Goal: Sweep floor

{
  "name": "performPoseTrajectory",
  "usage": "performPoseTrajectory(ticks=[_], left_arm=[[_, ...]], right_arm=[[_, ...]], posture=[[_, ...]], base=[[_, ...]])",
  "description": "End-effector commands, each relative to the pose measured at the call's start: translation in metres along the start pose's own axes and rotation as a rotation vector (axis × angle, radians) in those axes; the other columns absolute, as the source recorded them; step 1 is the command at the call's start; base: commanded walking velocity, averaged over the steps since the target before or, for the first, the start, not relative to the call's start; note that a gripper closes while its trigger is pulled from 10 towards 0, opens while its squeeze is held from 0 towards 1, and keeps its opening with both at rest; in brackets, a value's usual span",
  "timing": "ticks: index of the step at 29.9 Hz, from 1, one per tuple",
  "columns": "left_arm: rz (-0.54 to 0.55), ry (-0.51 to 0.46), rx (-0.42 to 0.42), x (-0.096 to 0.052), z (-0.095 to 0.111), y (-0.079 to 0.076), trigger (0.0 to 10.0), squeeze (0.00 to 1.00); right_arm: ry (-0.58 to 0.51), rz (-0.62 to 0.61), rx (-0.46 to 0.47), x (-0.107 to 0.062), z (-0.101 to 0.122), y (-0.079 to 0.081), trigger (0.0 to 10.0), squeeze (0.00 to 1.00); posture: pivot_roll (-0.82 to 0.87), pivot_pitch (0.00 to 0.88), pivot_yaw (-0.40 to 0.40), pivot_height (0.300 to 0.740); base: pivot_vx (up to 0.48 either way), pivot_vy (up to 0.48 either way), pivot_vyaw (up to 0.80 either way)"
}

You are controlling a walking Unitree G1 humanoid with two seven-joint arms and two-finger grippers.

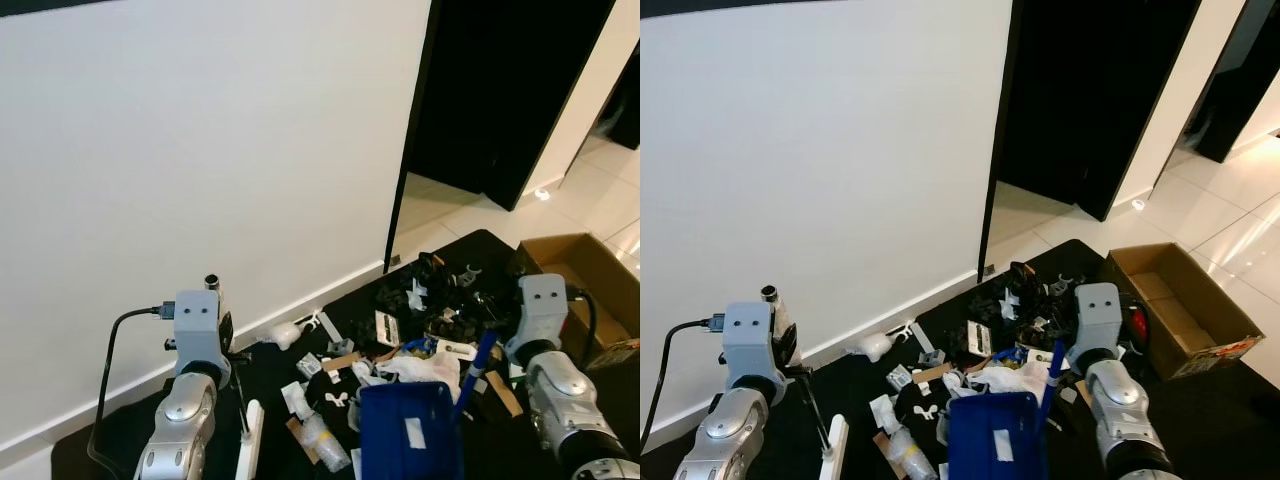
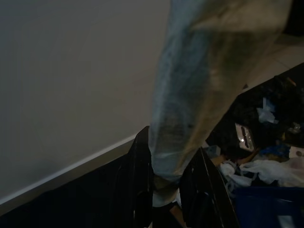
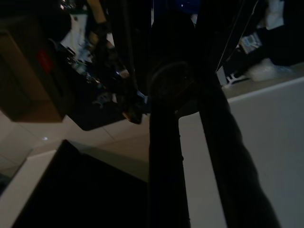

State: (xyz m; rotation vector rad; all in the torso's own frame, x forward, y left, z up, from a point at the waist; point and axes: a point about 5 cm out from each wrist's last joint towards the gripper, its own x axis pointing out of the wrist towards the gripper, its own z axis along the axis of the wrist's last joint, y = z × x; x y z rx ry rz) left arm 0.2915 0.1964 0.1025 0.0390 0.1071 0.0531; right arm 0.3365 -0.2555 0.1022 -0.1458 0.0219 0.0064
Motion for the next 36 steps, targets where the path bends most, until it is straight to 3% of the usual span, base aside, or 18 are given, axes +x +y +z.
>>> performPoseTrajectory(ticks=[1,7,9,13,23,36], left_arm=[[-0.009,-0.011,-0.010,0.003,0.002,-0.003,10.0,0.00],[-0.012,-0.012,-0.006,0.005,0.002,-0.004,10.0,0.00],[-0.011,-0.012,0.021,0.006,0.001,-0.006,10.0,0.00],[-0.012,-0.017,0.054,0.006,0.000,-0.007,10.0,0.00],[0.014,-0.021,0.059,0.007,0.000,-0.008,10.0,0.00],[0.061,-0.002,0.051,0.007,-0.005,-0.002,10.0,0.00]], right_arm=[[0.016,-0.022,-0.006,-0.004,-0.003,-0.010,10.0,0.00],[0.035,-0.008,-0.019,-0.008,-0.003,-0.023,10.0,0.00],[0.056,-0.017,-0.035,-0.011,-0.004,-0.032,10.0,0.00],[0.053,-0.046,-0.023,-0.011,-0.004,-0.035,10.0,0.00],[0.050,-0.063,-0.006,-0.009,-0.003,-0.034,10.0,0.00],[0.043,-0.043,-0.004,-0.006,-0.001,-0.028,10.0,0.00]], posture=[[0.04,0.138,0.042,0.740],[0.04,0.137,0.045,0.740],[0.03,0.135,0.047,0.740],[0.04,0.132,0.047,0.740],[0.04,0.135,0.042,0.740],[0.04,0.143,0.034,0.740]], base=[[0.000,0.000,0.00],[0.000,0.000,0.00],[0.000,0.000,0.00],[0.000,0.000,0.00],[0.000,-0.363,0.00],[0.000,0.000,0.00]])
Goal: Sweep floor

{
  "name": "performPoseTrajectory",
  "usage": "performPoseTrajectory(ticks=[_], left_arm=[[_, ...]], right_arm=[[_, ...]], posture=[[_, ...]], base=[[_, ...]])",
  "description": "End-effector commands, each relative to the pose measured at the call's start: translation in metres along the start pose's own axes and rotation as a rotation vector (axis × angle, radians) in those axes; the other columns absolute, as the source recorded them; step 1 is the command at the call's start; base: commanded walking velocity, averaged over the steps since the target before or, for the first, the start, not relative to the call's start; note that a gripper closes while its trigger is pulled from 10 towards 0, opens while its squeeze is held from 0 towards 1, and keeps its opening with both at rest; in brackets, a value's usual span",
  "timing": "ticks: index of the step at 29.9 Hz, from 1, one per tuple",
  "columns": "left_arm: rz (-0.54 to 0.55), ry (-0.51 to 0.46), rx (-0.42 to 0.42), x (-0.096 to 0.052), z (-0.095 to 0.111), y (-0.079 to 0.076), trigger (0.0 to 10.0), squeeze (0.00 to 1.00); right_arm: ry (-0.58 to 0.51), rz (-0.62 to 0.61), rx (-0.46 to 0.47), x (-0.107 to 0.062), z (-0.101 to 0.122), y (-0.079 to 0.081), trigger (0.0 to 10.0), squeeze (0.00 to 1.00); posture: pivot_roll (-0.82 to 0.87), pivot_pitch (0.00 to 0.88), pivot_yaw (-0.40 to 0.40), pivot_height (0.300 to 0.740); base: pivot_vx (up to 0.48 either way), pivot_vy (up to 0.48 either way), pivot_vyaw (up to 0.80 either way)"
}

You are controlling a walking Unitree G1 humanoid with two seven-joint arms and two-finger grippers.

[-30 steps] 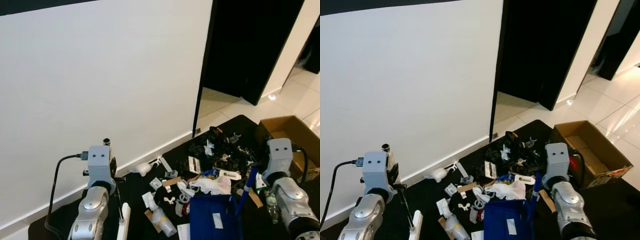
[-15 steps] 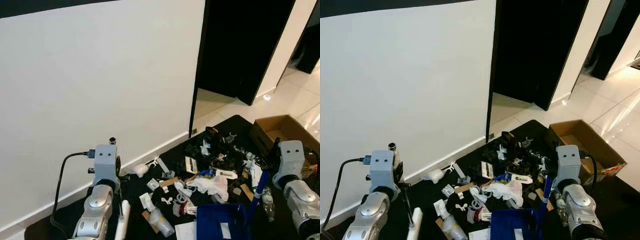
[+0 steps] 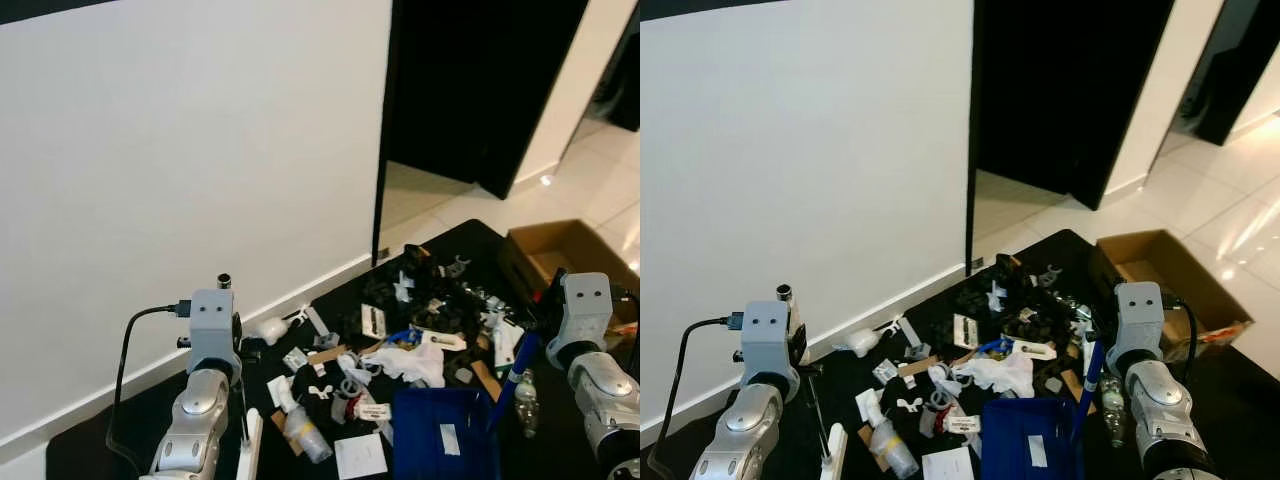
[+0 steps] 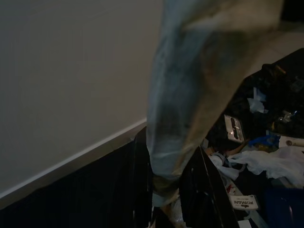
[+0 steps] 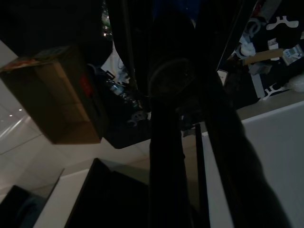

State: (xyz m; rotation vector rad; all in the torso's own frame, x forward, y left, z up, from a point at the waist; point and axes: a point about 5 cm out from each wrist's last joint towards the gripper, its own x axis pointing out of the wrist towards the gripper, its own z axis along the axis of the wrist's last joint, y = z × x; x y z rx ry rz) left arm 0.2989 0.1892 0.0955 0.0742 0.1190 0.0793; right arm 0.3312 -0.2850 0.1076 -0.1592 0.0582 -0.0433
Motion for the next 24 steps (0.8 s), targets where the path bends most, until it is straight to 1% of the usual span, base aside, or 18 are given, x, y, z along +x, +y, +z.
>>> performPoseTrajectory(ticks=[1,3,7,12,14,19,21,24], left_arm=[[0.035,-0.013,0.018,-0.001,0.001,0.006,10.0,0.00],[0.035,-0.012,0.018,-0.001,0.000,0.006,10.0,0.00],[0.036,-0.008,0.011,-0.002,-0.002,0.008,10.0,0.00],[0.027,-0.018,0.001,-0.003,0.000,0.007,10.0,0.00],[0.027,-0.020,0.000,-0.004,0.001,0.007,10.0,0.00],[0.022,-0.020,0.000,-0.005,0.001,0.007,10.0,0.00],[0.016,-0.016,0.001,-0.006,-0.001,0.007,10.0,0.00],[-0.029,0.003,-0.014,-0.004,-0.005,0.003,10.0,0.00]], right_arm=[[0.004,0.012,0.003,0.000,-0.002,0.003,10.0,0.00],[0.005,0.017,-0.001,0.000,-0.003,0.004,10.0,0.00],[0.010,0.040,-0.037,0.002,-0.004,0.014,10.0,0.00],[-0.006,-0.036,-0.046,0.005,-0.001,0.015,10.0,0.00],[0.001,-0.041,-0.059,0.006,-0.002,0.017,10.0,0.00],[0.009,-0.050,-0.043,0.006,-0.005,0.021,10.0,0.00],[0.010,-0.063,-0.021,0.005,-0.008,0.023,10.0,0.00],[-0.001,-0.077,-0.005,0.003,-0.010,0.026,10.0,0.00]], posture=[[0.04,0.145,0.033,0.740],[0.04,0.145,0.033,0.740],[0.05,0.156,0.038,0.740],[0.06,0.168,0.038,0.740],[0.06,0.168,0.040,0.740],[0.07,0.176,0.046,0.740],[0.07,0.184,0.049,0.740],[0.08,0.202,0.057,0.740]], base=[[0.000,0.000,0.00],[0.000,0.000,0.00],[0.000,0.000,0.00],[0.000,0.000,0.00],[0.000,0.000,0.00],[0.000,0.000,0.00],[0.000,0.000,0.00],[0.000,0.000,0.00]])
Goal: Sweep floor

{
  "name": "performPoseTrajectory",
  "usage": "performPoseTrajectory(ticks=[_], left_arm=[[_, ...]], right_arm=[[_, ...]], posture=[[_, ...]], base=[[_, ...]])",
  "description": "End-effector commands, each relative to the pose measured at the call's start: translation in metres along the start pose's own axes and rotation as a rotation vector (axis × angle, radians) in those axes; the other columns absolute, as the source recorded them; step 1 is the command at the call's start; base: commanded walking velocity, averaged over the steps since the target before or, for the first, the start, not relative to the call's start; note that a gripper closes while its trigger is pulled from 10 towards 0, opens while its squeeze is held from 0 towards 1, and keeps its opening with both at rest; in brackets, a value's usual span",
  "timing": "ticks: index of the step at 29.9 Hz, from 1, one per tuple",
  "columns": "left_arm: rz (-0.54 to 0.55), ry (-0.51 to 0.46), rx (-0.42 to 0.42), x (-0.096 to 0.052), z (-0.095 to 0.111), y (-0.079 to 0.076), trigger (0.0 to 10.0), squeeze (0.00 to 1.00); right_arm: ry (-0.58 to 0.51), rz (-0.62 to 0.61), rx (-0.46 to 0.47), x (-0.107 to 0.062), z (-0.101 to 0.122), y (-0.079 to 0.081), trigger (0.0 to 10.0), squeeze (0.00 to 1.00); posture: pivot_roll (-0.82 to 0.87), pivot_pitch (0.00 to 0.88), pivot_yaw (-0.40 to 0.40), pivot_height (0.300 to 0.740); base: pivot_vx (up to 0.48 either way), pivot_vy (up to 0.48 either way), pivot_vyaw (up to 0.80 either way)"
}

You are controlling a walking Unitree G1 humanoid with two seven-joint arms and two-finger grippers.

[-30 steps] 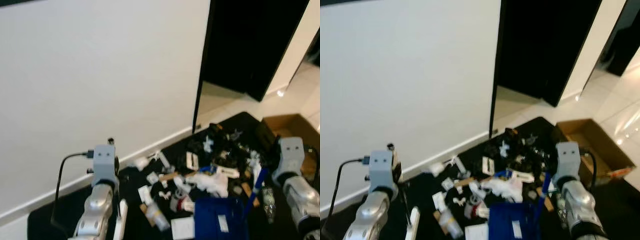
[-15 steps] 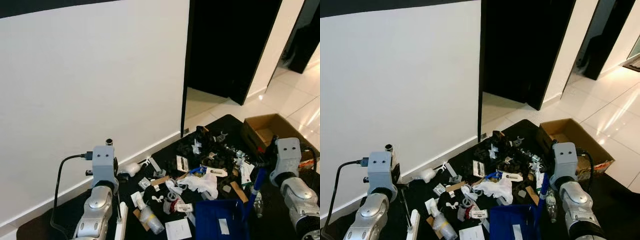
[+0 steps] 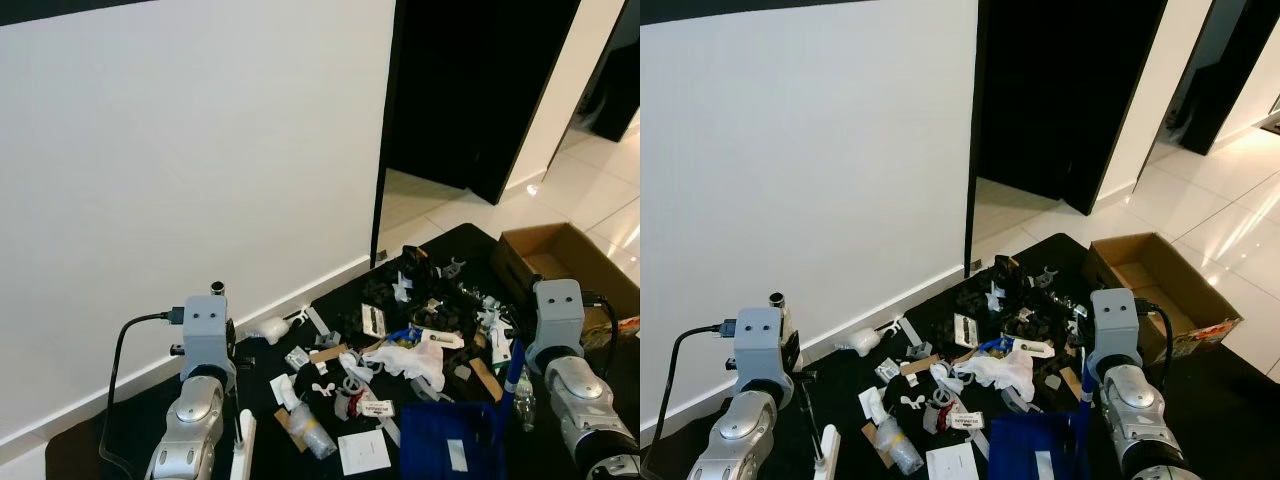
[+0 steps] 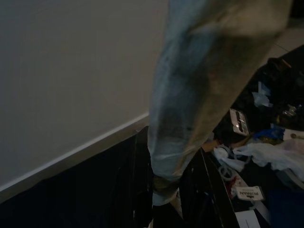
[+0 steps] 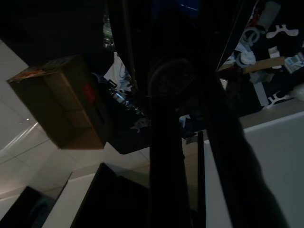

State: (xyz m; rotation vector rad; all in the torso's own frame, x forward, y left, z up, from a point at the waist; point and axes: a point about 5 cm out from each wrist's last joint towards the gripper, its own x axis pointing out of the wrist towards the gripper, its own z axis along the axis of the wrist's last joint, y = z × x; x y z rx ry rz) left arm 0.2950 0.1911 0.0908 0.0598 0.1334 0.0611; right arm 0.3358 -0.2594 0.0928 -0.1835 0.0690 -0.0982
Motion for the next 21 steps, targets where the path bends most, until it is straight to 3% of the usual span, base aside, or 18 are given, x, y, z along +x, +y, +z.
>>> performPoseTrajectory(ticks=[1,12,21], left_arm=[[-0.030,-0.004,-0.014,0.000,-0.002,0.000,10.0,0.00],[-0.034,0.010,-0.038,0.023,-0.002,0.003,10.0,0.00],[0.037,-0.044,-0.038,0.031,0.008,0.016,10.0,0.00]], right_arm=[[-0.018,-0.022,0.020,-0.001,-0.001,0.000,10.0,0.00],[0.031,0.025,-0.042,-0.002,-0.010,0.015,10.0,0.00],[0.027,0.010,-0.096,-0.003,-0.007,-0.002,10.0,0.00]], posture=[[0.08,0.209,0.058,0.740],[0.08,0.228,0.064,0.740],[0.06,0.214,0.064,0.740]], base=[[0.000,0.000,0.00],[0.000,0.000,0.00],[0.000,0.000,0.00]])
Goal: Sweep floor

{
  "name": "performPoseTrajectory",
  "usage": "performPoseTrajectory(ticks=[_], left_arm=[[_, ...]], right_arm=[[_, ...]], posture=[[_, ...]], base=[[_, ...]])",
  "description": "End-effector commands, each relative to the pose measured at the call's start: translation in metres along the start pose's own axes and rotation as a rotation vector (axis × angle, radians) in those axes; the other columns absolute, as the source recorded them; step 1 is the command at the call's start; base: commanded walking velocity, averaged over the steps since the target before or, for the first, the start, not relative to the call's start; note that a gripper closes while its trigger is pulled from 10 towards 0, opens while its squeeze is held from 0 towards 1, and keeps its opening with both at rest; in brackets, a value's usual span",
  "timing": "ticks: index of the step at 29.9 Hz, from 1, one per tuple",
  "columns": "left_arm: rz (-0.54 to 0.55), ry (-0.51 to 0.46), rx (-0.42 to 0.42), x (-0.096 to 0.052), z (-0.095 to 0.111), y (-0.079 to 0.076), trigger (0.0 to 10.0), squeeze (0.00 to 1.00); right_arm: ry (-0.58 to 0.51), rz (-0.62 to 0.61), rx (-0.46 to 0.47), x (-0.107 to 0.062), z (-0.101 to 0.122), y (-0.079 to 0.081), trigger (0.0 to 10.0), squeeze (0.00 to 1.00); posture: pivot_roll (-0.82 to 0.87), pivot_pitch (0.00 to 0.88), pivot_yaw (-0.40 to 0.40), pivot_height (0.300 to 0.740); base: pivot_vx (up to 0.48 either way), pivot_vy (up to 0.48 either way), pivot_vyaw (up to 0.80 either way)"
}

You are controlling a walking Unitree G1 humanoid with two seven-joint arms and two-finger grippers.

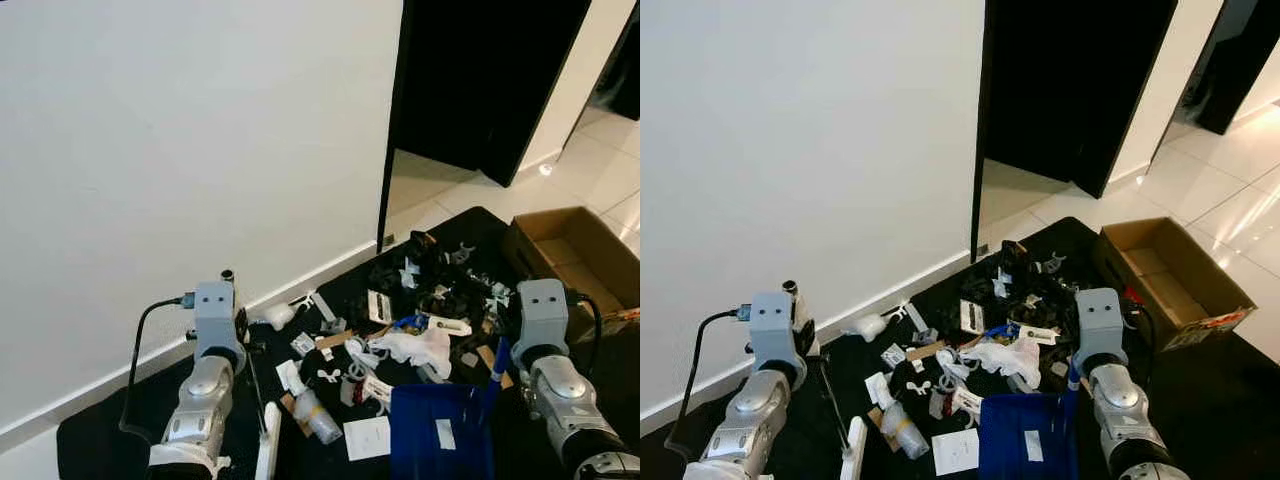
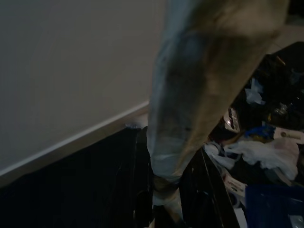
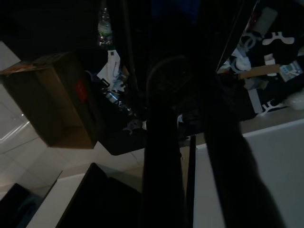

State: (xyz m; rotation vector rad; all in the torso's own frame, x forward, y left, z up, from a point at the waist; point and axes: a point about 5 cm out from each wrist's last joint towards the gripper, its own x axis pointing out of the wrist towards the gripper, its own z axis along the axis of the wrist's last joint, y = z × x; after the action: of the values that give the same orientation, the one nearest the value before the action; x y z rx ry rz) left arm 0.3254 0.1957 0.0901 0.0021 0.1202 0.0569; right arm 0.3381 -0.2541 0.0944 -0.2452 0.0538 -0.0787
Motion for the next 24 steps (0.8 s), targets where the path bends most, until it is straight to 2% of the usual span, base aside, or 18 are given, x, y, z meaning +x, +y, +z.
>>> performPoseTrajectory(ticks=[1,2,4,6,9,13,17,19,22,23,24], left_arm=[[0.058,-0.058,0.026,0.001,0.010,0.017,10.0,0.00],[0.066,-0.076,0.029,0.002,0.012,0.019,10.0,0.00],[0.077,-0.083,0.033,0.003,0.012,0.022,10.0,0.00],[0.092,-0.090,0.038,0.004,0.010,0.023,10.0,0.00],[0.084,-0.080,0.014,0.006,0.005,0.022,10.0,0.00],[0.041,-0.006,-0.118,0.010,-0.011,0.011,10.0,0.00],[0.025,0.007,-0.141,0.011,-0.014,0.005,10.0,0.00],[-0.007,0.020,-0.166,0.011,-0.019,-0.007,10.0,0.00],[-0.032,0.028,-0.177,0.011,-0.021,-0.015,10.0,0.00],[-0.060,0.036,-0.184,0.010,-0.024,-0.025,10.0,0.00],[-0.060,0.036,-0.184,0.010,-0.024,-0.025,10.0,0.00]], right_arm=[[0.049,-0.012,-0.059,-0.007,-0.012,-0.008,10.0,0.00],[0.048,-0.018,-0.078,-0.008,-0.012,-0.009,10.0,0.00],[0.048,-0.031,-0.051,-0.008,-0.013,-0.011,10.0,0.00],[0.043,-0.055,-0.086,-0.008,-0.012,-0.013,10.0,0.00],[0.050,-0.072,-0.046,-0.008,-0.012,-0.016,10.0,0.00],[0.093,0.040,-0.018,-0.009,-0.020,0.004,10.0,0.00],[0.100,0.052,0.015,-0.009,-0.022,0.012,10.0,0.00],[0.099,0.079,0.057,-0.008,-0.022,0.025,10.0,0.00],[0.097,0.103,0.072,-0.007,-0.021,0.034,10.0,0.00],[0.091,0.137,0.087,-0.006,-0.020,0.045,10.0,0.00],[0.091,0.137,0.087,-0.006,-0.020,0.045,10.0,0.00]], posture=[[0.06,0.214,0.063,0.740],[0.06,0.213,0.062,0.740],[0.06,0.210,0.057,0.740],[0.05,0.207,0.051,0.740],[0.05,0.206,0.044,0.740],[0.03,0.205,0.035,0.740],[0.02,0.206,0.034,0.740],[0.03,0.199,0.033,0.740],[0.03,0.194,0.034,0.740],[0.03,0.187,0.036,0.740],[0.03,0.187,0.036,0.740]], base=[[0.000,0.000,0.00],[0.000,0.000,0.00],[0.000,0.000,0.00],[0.000,0.000,0.00],[0.000,0.000,0.00],[0.000,0.000,0.00],[0.000,0.000,0.00],[0.000,0.000,0.00],[0.000,0.000,0.00],[0.000,0.000,0.00],[0.000,0.000,0.00]])
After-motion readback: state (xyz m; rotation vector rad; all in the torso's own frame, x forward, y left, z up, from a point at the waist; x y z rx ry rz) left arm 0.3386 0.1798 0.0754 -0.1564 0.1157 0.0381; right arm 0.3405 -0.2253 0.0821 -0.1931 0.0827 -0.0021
